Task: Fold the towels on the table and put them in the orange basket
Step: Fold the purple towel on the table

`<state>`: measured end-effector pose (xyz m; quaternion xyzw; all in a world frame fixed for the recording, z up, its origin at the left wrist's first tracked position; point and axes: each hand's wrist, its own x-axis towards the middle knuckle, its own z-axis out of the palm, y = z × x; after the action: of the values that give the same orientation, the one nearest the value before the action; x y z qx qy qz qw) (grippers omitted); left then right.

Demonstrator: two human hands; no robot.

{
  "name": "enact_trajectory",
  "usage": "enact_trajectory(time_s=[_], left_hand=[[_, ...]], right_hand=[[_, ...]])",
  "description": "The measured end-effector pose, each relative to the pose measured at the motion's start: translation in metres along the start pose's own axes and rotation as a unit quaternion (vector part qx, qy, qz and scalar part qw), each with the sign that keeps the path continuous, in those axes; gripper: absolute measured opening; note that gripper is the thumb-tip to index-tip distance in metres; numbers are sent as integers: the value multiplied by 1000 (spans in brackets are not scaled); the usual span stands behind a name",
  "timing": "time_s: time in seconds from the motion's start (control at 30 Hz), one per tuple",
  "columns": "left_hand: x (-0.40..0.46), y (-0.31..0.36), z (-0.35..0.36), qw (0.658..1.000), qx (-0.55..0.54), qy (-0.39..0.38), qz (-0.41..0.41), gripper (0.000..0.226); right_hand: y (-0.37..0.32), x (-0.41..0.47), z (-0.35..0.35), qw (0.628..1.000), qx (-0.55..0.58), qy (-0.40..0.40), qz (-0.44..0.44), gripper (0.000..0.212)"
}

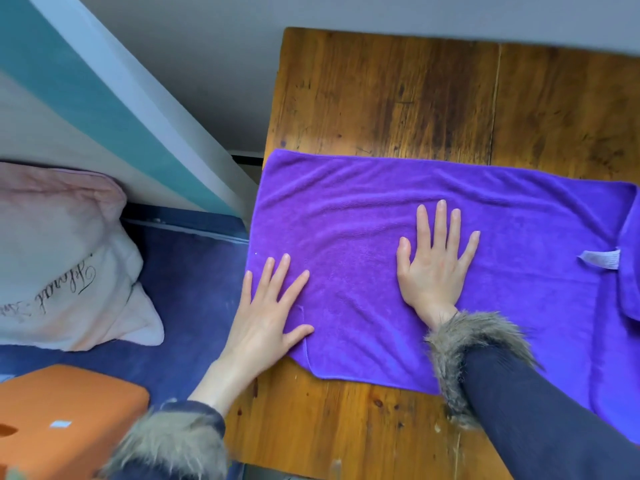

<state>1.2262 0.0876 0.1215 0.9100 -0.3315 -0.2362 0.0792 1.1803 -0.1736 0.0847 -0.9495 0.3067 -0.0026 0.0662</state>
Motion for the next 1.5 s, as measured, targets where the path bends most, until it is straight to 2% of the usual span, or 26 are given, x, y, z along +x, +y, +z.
enact_trajectory(time_s=[0.13, 0.23, 0.33, 0.43, 0.53, 0.6, 0.67, 0.77, 0.8, 0.83, 0.9, 0.97, 1.03, 1.13, 1.23, 1.37, 1.5], left_hand=[[-18, 1, 4, 992, -81, 92, 2, 25], [-23, -2, 4, 989, -93, 117, 18, 14], [-27, -6, -3, 987, -132, 84, 27, 4], [-37, -11, -12, 976, -214, 21, 30, 9], [-51, -22, -10, 978, -203, -7, 44, 28], [-57, -29, -5, 987, -156, 1, 31, 45], [-57, -26, -1, 994, -90, 57, 8, 51], [-44, -4, 2, 985, -38, 171, -2, 31], [-39, 6, 5, 981, -31, 194, 3, 23], [-34, 17, 8, 979, -21, 201, 8, 24], [-26, 35, 17, 985, 13, 170, 17, 41], [-21, 44, 30, 991, 33, 128, -9, 52], [-20, 44, 43, 993, 37, 99, -51, 56], [-20, 40, 55, 993, 58, 76, -68, 56], [-18, 44, 54, 992, 55, 85, -75, 55], [-5, 73, 45, 987, -4, 127, -101, 53], [31, 130, 36, 991, 1, 133, -26, 56]], right_hand=[[-1, 1, -1, 1000, 3, -5, -1, 58], [-1, 0, -1, 1000, 2, -11, -3, 59], [-1, 0, -2, 1000, 1, -14, -2, 59], [-1, 1, -3, 1000, -4, -19, -9, 59], [-1, 2, -4, 999, -11, -30, -12, 60], [-2, 2, -5, 999, -17, -39, -14, 60], [-3, 2, -6, 998, -19, -52, -14, 62], [-3, 4, -12, 997, -1, -76, -11, 62], [-1, 3, -14, 997, 9, -80, -15, 62], [0, 1, -16, 996, 18, -79, -27, 62], [6, -10, -19, 995, 24, -69, -63, 60], [13, -28, -16, 993, 17, -63, -95, 60], [20, -44, -12, 992, 2, -60, -110, 58], [31, -50, -7, 990, -12, -56, -126, 57], [34, -46, -7, 989, -5, -57, -139, 58], [40, -47, -16, 986, 49, -44, -151, 54], [79, -48, -37, 982, 82, 35, -167, 39]])
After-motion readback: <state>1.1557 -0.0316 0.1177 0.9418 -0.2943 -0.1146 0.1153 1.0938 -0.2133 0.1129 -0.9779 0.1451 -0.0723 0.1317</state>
